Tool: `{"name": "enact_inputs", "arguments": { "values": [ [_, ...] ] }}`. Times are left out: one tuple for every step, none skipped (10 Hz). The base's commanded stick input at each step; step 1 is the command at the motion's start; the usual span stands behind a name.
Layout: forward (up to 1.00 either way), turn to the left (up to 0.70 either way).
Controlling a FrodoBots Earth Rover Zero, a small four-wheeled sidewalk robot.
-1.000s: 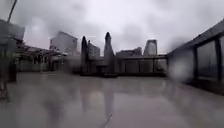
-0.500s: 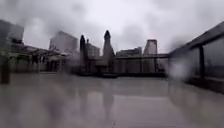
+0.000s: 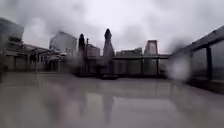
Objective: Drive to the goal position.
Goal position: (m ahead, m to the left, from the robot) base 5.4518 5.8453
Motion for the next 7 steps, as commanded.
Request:
{"name": "enact_inputs", "arguments": {
  "values": [
    [0.70,0.00],
    [0.70,0.00],
    [0.70,0.00],
    [0.70,0.00],
    [0.70,0.09],
    [0.70,0.26],
    [0.70,0.27]
  ]
}}
